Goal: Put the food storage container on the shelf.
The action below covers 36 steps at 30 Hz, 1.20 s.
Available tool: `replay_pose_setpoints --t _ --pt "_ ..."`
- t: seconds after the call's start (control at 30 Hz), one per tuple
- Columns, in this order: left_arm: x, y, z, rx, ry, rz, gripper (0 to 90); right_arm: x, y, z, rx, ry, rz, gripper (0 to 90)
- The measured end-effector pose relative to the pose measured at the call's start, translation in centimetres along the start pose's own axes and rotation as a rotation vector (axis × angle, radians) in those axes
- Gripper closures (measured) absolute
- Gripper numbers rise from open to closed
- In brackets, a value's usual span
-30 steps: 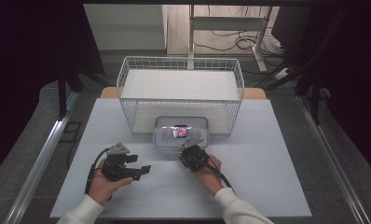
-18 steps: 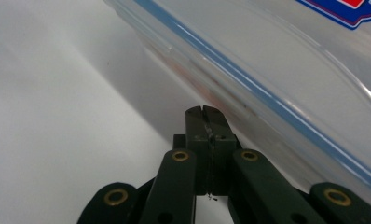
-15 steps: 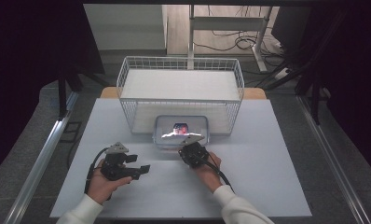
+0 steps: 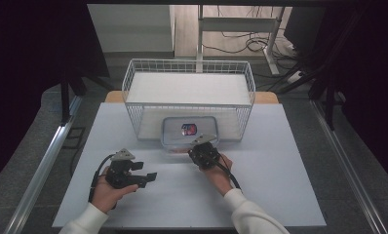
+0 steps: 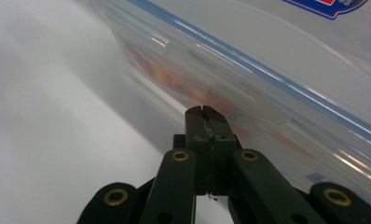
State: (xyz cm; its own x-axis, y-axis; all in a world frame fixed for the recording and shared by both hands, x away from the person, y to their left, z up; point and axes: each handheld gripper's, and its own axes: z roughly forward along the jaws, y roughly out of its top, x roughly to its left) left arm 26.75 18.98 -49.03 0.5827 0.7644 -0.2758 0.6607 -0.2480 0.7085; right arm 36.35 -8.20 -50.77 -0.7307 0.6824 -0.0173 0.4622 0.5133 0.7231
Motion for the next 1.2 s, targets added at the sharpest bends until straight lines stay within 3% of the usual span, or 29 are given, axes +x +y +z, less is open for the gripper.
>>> replay_pose_setpoints --t 0.37,0.77,1.2 --pt "0.0 -0.1 0.0 0.005 0.001 -0.002 27.2 -1.1 0.9 0.9 -0.009 -0.013 0.021 88.7" --pt "0.4 0.0 -0.1 0.001 0.007 -0.02 27.2 -2.7 2.3 2.5 -0.014 -0.015 0.012 88.7" --pt "0.6 0.0 -0.1 0.002 -0.007 -0.02 27.3 -3.5 3.7 3.9 -0.001 -0.034 0.019 88.6"
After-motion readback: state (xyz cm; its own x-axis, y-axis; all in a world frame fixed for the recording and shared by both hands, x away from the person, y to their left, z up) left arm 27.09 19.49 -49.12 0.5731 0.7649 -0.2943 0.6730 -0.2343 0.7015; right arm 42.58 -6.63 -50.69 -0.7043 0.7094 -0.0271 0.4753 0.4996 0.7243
